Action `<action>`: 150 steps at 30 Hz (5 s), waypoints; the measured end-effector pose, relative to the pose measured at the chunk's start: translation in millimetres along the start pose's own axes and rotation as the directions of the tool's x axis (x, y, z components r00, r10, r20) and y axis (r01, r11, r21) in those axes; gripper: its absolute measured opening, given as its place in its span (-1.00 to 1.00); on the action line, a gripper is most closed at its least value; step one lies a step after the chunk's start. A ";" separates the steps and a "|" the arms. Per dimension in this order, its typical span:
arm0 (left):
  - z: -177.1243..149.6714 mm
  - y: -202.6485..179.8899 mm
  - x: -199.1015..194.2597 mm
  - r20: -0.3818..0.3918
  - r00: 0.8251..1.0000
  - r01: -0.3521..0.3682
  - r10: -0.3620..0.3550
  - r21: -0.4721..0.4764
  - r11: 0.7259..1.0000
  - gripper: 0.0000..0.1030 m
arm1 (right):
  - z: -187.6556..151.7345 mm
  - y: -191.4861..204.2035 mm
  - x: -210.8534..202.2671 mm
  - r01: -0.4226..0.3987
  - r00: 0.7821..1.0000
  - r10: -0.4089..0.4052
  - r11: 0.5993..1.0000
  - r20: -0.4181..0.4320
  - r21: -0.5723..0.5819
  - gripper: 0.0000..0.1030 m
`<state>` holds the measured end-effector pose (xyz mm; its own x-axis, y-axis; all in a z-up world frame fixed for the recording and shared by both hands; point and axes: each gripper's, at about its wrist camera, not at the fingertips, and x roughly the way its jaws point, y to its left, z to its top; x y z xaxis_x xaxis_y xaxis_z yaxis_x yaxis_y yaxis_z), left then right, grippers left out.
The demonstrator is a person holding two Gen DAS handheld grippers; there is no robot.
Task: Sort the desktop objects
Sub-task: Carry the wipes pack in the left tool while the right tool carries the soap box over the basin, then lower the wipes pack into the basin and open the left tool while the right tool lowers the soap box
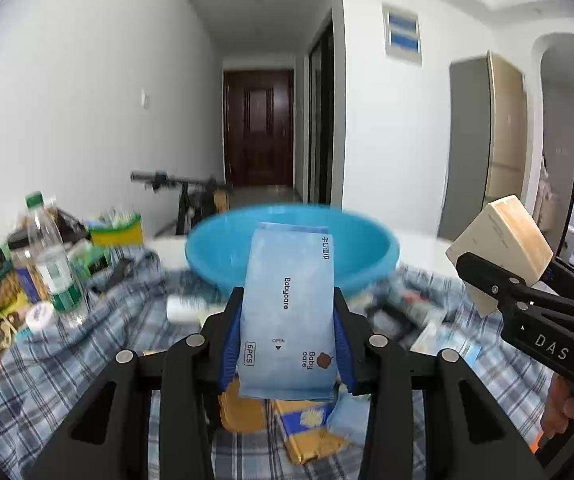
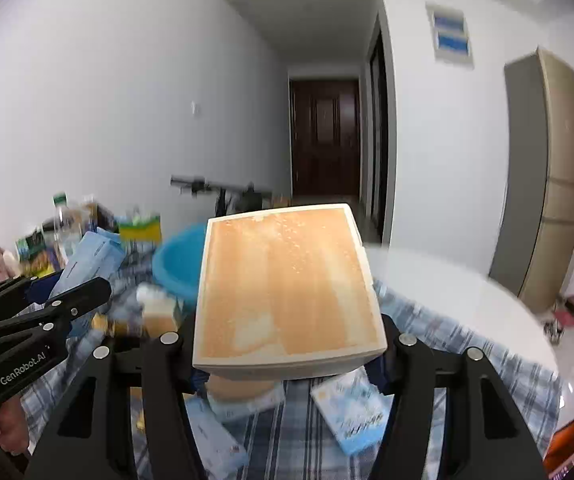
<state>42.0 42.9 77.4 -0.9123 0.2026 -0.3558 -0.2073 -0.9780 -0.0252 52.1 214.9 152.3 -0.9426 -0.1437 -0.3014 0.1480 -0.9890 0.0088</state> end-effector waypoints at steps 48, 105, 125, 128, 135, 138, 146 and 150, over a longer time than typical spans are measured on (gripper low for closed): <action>75.2 11.7 0.1 0.177 0.984 0.039 -0.033 -0.027 0.999 -0.19 | 62.5 5.6 18.5 -0.037 0.991 0.039 0.999 0.127 -0.018 0.15; 124.5 61.4 292.2 -0.384 0.923 -0.028 0.026 0.000 1.000 -0.19 | 112.9 -41.5 272.1 -0.173 0.928 0.159 0.985 -0.336 -0.011 0.15; 51.8 54.4 373.4 -0.750 0.661 0.005 -0.010 -0.009 1.000 -0.19 | 35.3 -24.0 341.9 -0.292 0.656 0.206 0.957 -0.726 0.008 0.15; 45.2 51.6 383.9 -0.783 0.622 0.010 -0.010 -0.005 1.000 -0.19 | 28.2 -21.4 348.7 -0.308 0.601 0.210 0.951 -0.771 0.018 0.15; 34.2 52.0 398.4 -0.827 0.562 -0.013 -0.007 -0.017 1.000 -0.19 | 15.8 -23.0 362.5 -0.305 0.490 0.197 0.951 -0.849 0.045 0.15; 29.8 51.8 404.3 -0.847 0.532 -0.018 0.003 -0.007 1.000 -0.19 | 11.9 -26.0 367.6 -0.295 0.452 0.193 0.954 -0.871 0.058 0.15; 23.1 50.7 413.2 -0.867 0.499 -0.044 0.004 -0.020 0.999 -0.14 | 7.9 -33.1 373.0 -0.274 0.441 0.145 0.962 -0.886 0.021 0.15; 22.8 44.7 413.7 -0.871 0.492 -0.031 0.012 -0.003 1.000 0.06 | 6.2 -35.0 373.6 -0.273 0.426 0.143 0.962 -0.893 0.024 0.15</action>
<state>-352.8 84.1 -49.6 -0.1438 0.0435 -0.9887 -0.1778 -0.9839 -0.0174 -307.1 195.6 45.3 -0.1127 -0.1707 -0.9789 0.3924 -0.9127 0.1140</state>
